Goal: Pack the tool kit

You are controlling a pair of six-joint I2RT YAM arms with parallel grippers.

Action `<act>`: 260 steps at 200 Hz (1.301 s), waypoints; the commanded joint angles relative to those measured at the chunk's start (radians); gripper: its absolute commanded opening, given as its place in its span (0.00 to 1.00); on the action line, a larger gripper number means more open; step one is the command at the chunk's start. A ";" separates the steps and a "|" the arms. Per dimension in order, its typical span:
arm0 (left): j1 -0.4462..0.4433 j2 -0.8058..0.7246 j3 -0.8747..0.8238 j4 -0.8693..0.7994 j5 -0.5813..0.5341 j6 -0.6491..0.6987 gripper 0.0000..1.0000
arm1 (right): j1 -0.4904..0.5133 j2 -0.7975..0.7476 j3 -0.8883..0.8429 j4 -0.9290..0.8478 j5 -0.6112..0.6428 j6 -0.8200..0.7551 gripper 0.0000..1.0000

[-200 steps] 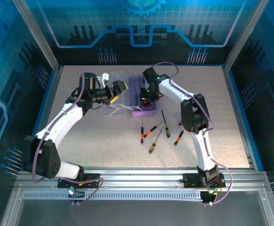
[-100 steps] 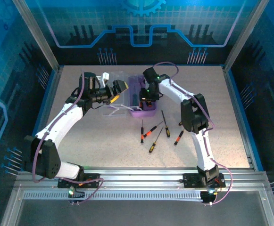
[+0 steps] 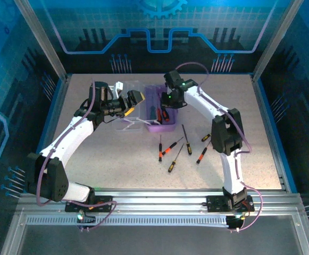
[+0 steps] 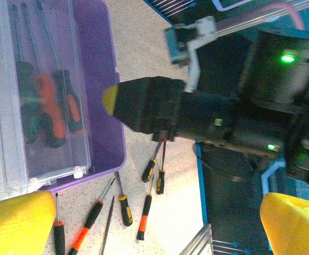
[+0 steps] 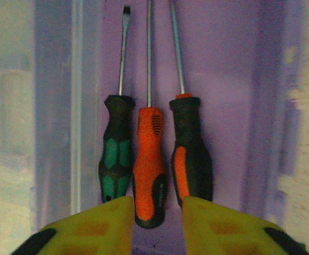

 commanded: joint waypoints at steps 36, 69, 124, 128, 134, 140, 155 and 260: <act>0.006 -0.037 -0.020 0.025 0.015 0.016 0.99 | -0.023 -0.205 -0.201 0.029 0.138 0.020 0.18; 0.010 -0.071 0.005 -0.060 -0.067 0.048 0.99 | -0.028 -0.415 -0.435 0.060 0.181 -0.023 0.18; 0.013 -0.233 -0.027 -0.114 -0.138 -0.013 0.99 | -0.045 -0.816 -0.905 0.159 0.179 0.004 0.23; 0.013 -0.254 -0.050 -0.108 -0.140 -0.026 0.99 | -0.043 -0.844 -0.940 0.174 0.171 0.007 0.24; 0.012 -0.286 -0.096 -0.090 -0.137 -0.045 0.99 | -0.040 -0.883 -0.989 0.194 0.162 0.015 0.25; 0.012 -0.325 -0.145 -0.072 -0.134 -0.064 0.99 | -0.037 -0.916 -1.036 0.214 0.151 0.023 0.27; 0.010 -0.423 -0.275 -0.030 -0.141 -0.095 0.99 | -0.033 -0.976 -1.130 0.255 0.132 0.017 0.31; 0.006 -0.648 -0.659 0.268 -0.219 -0.136 0.99 | -0.025 -0.847 -1.109 0.328 0.122 -0.038 0.34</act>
